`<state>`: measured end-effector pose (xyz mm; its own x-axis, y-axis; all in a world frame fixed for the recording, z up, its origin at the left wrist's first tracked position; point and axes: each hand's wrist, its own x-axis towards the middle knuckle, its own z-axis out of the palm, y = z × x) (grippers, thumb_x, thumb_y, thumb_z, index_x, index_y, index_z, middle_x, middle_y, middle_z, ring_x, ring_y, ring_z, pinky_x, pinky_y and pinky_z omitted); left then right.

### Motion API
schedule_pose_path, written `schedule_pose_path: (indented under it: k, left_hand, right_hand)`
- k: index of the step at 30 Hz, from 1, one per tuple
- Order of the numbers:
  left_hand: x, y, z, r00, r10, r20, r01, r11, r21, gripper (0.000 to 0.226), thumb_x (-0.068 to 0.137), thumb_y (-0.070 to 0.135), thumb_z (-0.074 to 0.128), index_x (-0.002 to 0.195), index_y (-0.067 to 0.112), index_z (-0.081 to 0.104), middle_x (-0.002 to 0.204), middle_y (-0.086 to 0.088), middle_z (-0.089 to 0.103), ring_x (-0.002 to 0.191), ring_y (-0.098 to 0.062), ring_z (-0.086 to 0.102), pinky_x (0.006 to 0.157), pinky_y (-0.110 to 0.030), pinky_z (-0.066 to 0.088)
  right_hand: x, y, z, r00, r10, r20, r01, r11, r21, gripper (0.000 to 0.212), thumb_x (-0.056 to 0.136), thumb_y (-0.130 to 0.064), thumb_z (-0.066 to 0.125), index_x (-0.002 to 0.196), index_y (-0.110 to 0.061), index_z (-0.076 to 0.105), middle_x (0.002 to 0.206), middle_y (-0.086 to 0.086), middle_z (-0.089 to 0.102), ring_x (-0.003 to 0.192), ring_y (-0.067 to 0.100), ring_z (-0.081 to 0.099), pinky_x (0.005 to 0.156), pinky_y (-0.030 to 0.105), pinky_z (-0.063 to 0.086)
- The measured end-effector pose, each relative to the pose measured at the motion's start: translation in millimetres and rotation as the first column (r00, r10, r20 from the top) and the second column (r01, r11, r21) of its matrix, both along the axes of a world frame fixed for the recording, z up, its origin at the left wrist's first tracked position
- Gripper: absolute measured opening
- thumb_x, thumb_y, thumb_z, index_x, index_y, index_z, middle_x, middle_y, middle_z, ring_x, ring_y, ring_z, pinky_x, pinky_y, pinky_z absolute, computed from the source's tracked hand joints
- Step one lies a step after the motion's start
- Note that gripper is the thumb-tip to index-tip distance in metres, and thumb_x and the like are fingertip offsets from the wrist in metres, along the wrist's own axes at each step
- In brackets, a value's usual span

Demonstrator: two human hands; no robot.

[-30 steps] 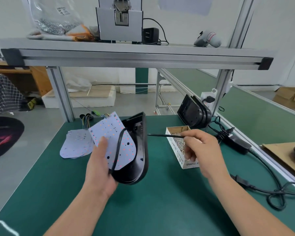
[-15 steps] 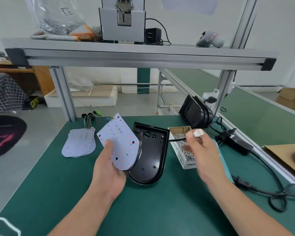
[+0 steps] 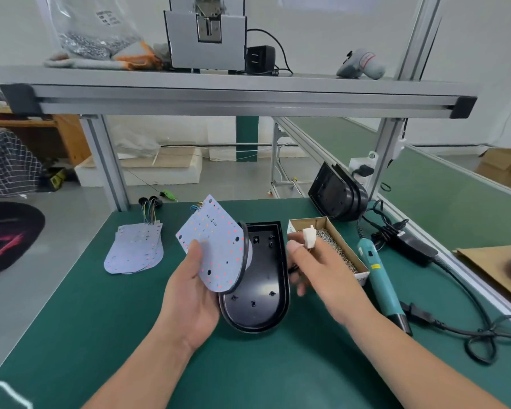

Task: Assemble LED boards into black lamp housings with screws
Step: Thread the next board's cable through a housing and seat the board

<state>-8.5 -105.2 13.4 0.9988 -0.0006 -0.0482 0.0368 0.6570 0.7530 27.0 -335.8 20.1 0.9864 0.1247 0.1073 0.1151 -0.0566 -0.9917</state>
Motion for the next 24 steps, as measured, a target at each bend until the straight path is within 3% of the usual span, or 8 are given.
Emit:
schedule_pose_path:
  k: [2,6,10,12,18,19,21,24]
  left_hand:
    - [-0.6,-2.1,-0.6,1.000,-0.020,0.019,0.020,1.000,0.022,0.055,0.108,0.057,0.040,0.132,0.021,0.075,0.145,-0.012,0.066,0.133,-0.027,0.065,0.097,-0.038,0.060]
    - [-0.4,-5.3,1.4,0.998,0.041,0.038,-0.044,0.995,0.090,0.055,0.108,0.056,0.044,0.141,0.020,0.068,0.147,-0.009,0.065,0.137,-0.027,0.062,0.111,-0.049,0.045]
    - [3.0,-3.2,10.5,0.946,0.284,0.158,-0.306,0.942,0.137,0.045,0.102,0.046,0.053,0.142,0.028,0.061,0.142,0.007,0.069,0.134,-0.014,0.063,0.115,-0.046,0.044]
    - [7.8,8.9,13.5,0.905,0.386,0.180,-0.402,0.913,0.063,0.040,0.107,0.041,0.051,0.144,0.028,0.059,0.145,0.009,0.067,0.137,-0.013,0.060,0.120,-0.045,0.040]
    - [10.5,35.4,13.2,0.974,0.227,0.012,-0.224,0.965,-0.136,0.054,0.099,0.047,0.061,0.149,0.027,0.059,0.153,-0.001,0.061,0.139,-0.025,0.060,0.109,-0.049,0.042]
    - [9.3,34.5,14.5,0.981,0.192,0.028,-0.187,0.974,-0.126,0.055,0.099,0.049,0.059,0.150,0.028,0.059,0.153,-0.004,0.060,0.139,-0.025,0.060,0.111,-0.050,0.042]
    - [5.2,29.2,18.9,0.989,0.115,0.090,-0.108,0.991,-0.076,0.054,0.100,0.050,0.061,0.148,0.028,0.062,0.154,-0.005,0.059,0.141,-0.023,0.057,0.115,-0.050,0.046]
    - [-4.2,14.7,21.2,0.988,-0.070,0.135,0.063,0.996,0.060,0.055,0.089,0.048,0.078,0.139,0.024,0.070,0.147,-0.004,0.065,0.134,-0.020,0.064,0.099,-0.038,0.060]
  right_hand:
    - [-0.7,2.2,-3.9,1.000,0.009,0.010,-0.007,0.990,-0.143,0.044,0.082,-0.061,0.074,0.117,-0.036,0.066,0.071,-0.001,0.063,0.056,0.019,0.057,0.050,0.032,0.047]
    - [0.8,5.3,-8.8,1.000,-0.014,0.022,0.019,0.976,-0.217,0.025,0.083,-0.043,0.074,0.084,-0.019,0.066,0.055,-0.003,0.054,0.043,0.017,0.047,0.042,0.027,0.039]
    - [0.1,3.1,-7.7,0.998,-0.057,0.014,0.059,0.977,-0.206,0.022,0.084,-0.036,0.067,0.077,-0.015,0.065,0.057,0.003,0.049,0.043,0.017,0.044,0.040,0.028,0.038]
    - [0.1,2.4,-6.8,0.997,-0.073,0.020,0.075,0.983,-0.169,0.014,0.087,-0.031,0.066,0.077,-0.022,0.069,0.060,0.003,0.055,0.047,0.016,0.049,0.041,0.028,0.042]
    - [3.7,-1.1,-4.8,0.987,-0.151,0.055,0.154,0.987,-0.037,0.012,0.094,-0.020,0.063,0.088,-0.029,0.061,0.061,0.003,0.054,0.047,0.022,0.051,0.045,0.032,0.048]
    - [4.7,-2.5,-3.2,0.987,-0.159,0.027,0.159,0.987,-0.003,0.006,0.095,-0.019,0.064,0.098,-0.023,0.061,0.064,0.005,0.054,0.047,0.024,0.052,0.045,0.033,0.048]
    - [6.2,-5.0,-1.3,0.984,-0.179,-0.004,0.179,0.983,0.034,0.020,0.093,-0.022,0.067,0.105,-0.010,0.057,0.070,0.007,0.052,0.047,0.023,0.052,0.045,0.033,0.049]
    - [5.2,-4.5,-0.4,0.982,-0.184,-0.028,0.186,0.978,0.099,0.035,0.089,-0.031,0.071,0.103,-0.004,0.052,0.075,0.010,0.052,0.047,0.022,0.050,0.044,0.033,0.050]
